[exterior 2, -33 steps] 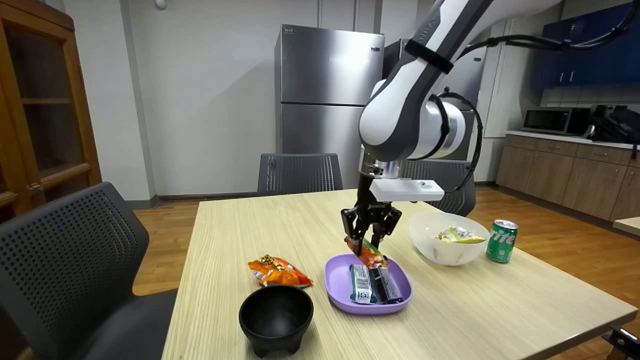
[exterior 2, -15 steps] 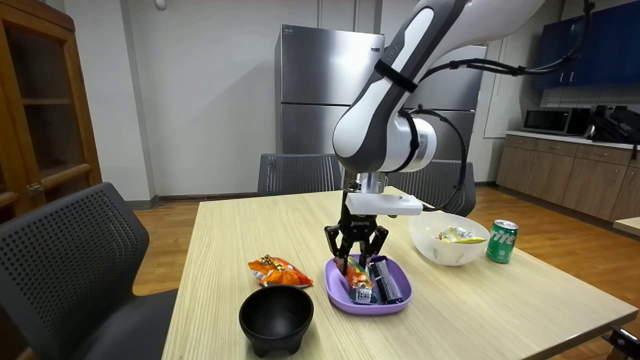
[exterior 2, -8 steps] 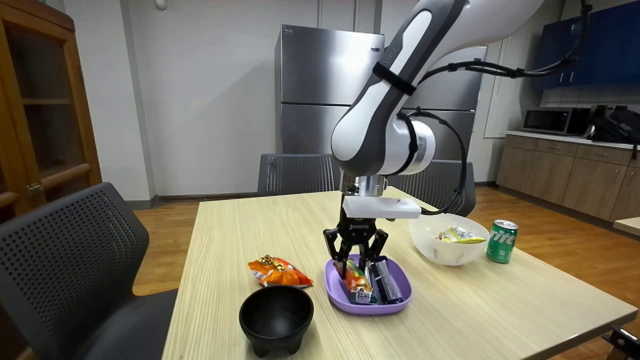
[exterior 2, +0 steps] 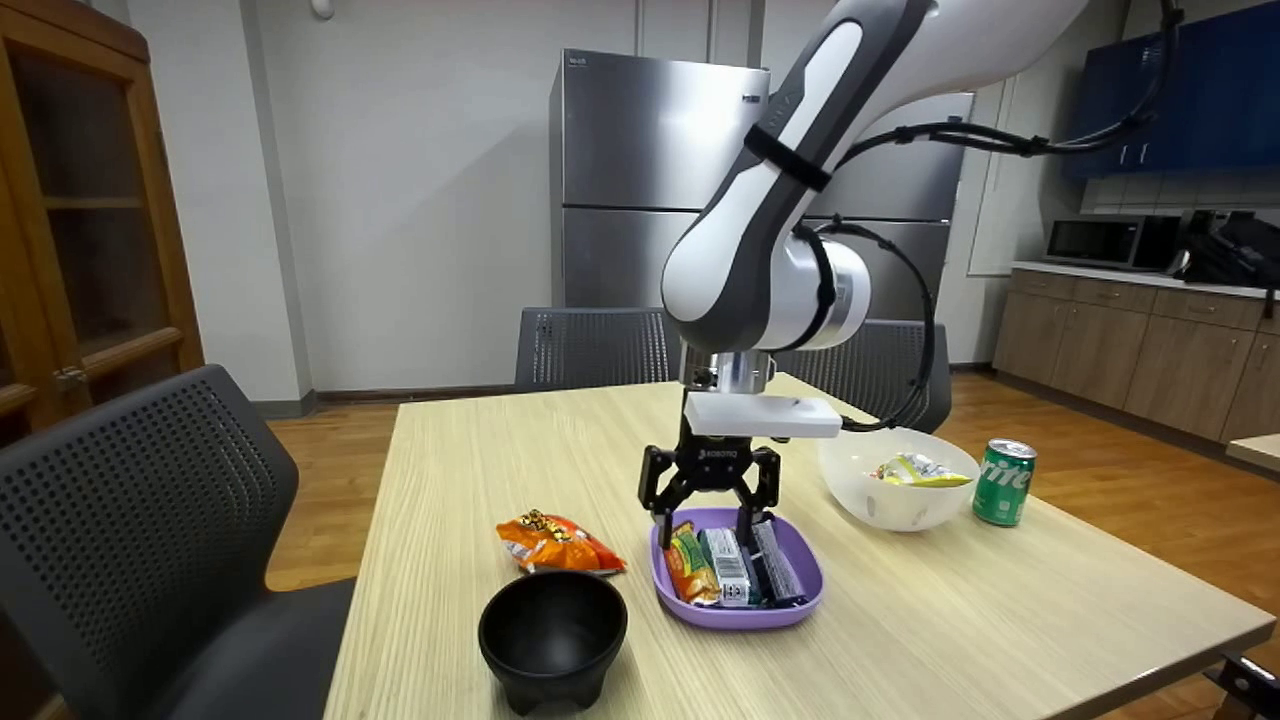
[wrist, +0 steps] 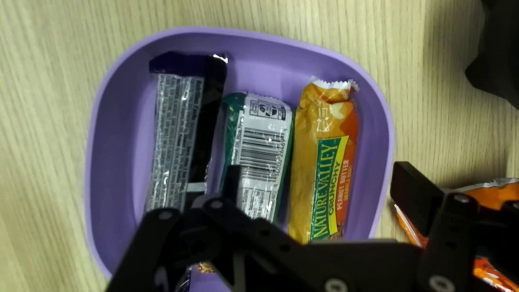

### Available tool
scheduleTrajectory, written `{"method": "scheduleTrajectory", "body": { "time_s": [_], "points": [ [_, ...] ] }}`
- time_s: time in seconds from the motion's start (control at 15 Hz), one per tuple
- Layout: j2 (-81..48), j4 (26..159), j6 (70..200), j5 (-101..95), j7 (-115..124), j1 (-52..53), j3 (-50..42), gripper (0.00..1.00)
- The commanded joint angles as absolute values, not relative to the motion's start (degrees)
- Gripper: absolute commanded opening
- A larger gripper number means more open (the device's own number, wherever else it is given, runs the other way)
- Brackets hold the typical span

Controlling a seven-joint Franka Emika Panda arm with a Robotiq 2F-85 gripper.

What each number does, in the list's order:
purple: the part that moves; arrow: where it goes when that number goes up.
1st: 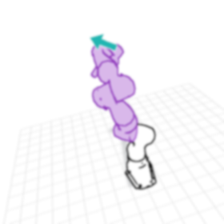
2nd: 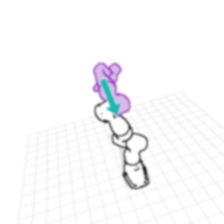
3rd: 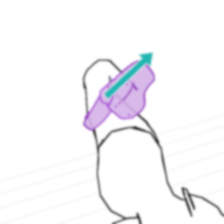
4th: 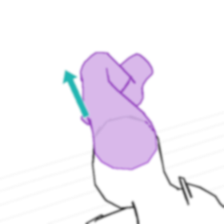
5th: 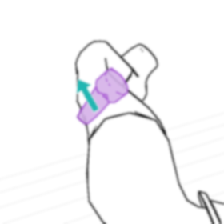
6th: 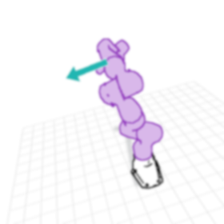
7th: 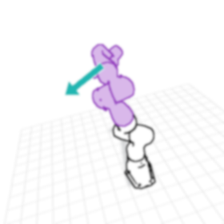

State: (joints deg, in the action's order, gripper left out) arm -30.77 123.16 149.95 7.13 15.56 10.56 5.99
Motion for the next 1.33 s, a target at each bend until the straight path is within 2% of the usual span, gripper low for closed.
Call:
{"method": "scheduleTrajectory", "body": {
  "time_s": [0.0, 0.33, 0.4, 1.27],
  "points": [
    [-26.69, 126.09, 149.01, 9.38, 13.49, 8.83, 6.97, 1.00],
    [-20.41, 130.91, 148.26, 11.13, 8.08, 6.38, 8.03, 1.00],
    [-25.16, 127.15, 149.68, 9.89, 10.97, 8.05, 6.69, 1.00],
    [-25.44, 127.40, 149.81, 9.87, 10.72, 7.97, 6.61, 1.00]
  ]
}}
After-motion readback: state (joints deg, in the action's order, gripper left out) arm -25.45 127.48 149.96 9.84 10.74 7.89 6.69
